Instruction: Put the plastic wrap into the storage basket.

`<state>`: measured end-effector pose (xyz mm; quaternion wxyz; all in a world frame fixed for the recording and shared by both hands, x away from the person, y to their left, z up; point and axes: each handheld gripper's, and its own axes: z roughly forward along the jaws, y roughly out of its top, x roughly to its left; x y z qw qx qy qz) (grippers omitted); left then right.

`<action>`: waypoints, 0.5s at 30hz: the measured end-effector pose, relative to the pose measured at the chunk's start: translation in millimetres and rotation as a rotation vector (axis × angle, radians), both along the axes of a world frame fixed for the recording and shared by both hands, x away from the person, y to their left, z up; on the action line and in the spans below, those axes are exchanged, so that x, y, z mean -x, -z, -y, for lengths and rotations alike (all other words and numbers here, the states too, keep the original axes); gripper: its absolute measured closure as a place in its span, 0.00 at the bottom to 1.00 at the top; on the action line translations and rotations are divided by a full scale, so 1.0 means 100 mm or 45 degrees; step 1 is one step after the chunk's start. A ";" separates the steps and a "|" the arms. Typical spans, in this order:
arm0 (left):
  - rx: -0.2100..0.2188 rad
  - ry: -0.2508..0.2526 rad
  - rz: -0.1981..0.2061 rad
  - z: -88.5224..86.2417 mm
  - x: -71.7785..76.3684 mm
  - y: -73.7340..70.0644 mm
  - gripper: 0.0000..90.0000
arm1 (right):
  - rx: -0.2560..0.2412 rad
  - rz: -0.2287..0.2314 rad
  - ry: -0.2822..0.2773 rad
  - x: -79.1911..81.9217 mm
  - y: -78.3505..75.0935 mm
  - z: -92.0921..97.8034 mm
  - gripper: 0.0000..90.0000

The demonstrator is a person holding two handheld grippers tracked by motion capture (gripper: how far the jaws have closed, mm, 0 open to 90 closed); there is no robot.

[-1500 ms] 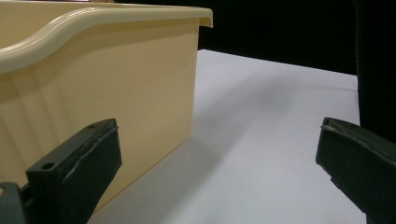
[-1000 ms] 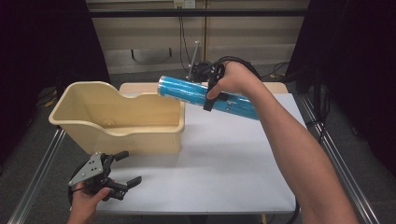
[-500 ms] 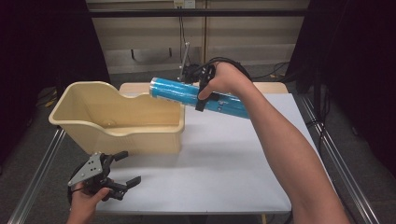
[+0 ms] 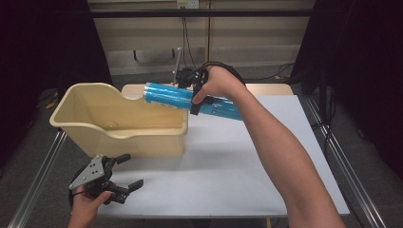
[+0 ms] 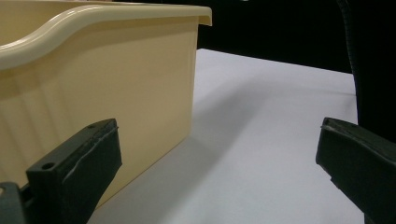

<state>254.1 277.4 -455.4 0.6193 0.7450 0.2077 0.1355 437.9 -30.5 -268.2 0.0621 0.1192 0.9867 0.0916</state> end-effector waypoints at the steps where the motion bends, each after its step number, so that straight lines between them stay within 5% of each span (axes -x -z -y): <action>1: 0.003 0.000 -0.003 0.00 0.00 0.00 0.00 | -0.001 -0.007 0.004 0.00 0.00 -0.01 0.36; 15: 0.000 0.000 -0.001 -0.01 -0.01 0.00 0.00 | 0.012 0.004 -0.033 -0.06 0.07 -0.16 0.36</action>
